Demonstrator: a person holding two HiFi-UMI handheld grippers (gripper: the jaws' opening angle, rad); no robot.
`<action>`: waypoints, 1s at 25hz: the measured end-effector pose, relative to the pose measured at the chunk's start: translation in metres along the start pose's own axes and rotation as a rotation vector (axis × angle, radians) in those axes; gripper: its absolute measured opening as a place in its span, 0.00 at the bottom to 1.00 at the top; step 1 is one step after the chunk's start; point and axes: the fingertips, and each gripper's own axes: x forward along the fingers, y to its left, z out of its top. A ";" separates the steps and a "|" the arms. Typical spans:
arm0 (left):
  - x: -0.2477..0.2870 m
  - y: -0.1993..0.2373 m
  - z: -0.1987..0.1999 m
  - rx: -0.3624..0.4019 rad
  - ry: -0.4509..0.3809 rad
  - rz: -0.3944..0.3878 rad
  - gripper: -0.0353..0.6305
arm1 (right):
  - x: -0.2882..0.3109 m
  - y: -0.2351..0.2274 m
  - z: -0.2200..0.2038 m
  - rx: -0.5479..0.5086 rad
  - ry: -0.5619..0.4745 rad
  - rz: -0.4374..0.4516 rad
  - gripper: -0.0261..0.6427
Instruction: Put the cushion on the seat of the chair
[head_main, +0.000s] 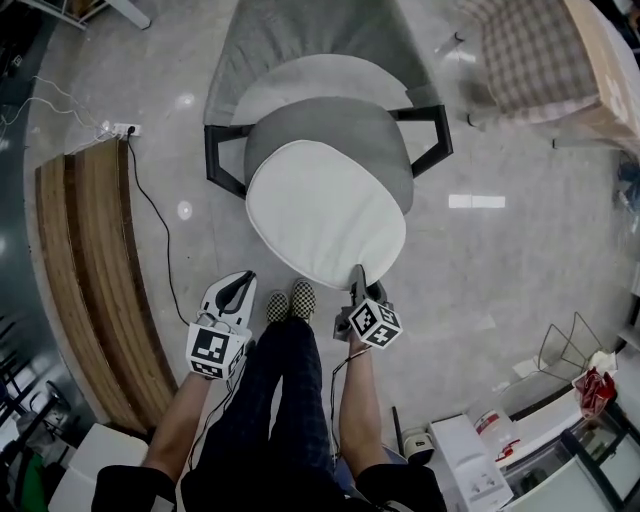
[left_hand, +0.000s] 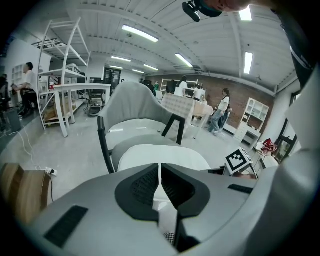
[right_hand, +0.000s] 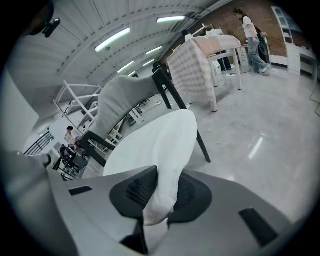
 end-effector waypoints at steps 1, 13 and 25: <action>0.003 0.000 -0.003 0.002 0.003 -0.003 0.10 | 0.002 -0.002 -0.001 0.002 -0.005 0.001 0.14; 0.027 0.001 -0.030 -0.001 0.014 -0.024 0.10 | 0.016 -0.020 -0.014 0.025 -0.035 0.005 0.16; 0.017 0.001 -0.032 0.000 0.009 -0.021 0.10 | 0.010 -0.017 -0.011 0.021 -0.051 0.008 0.18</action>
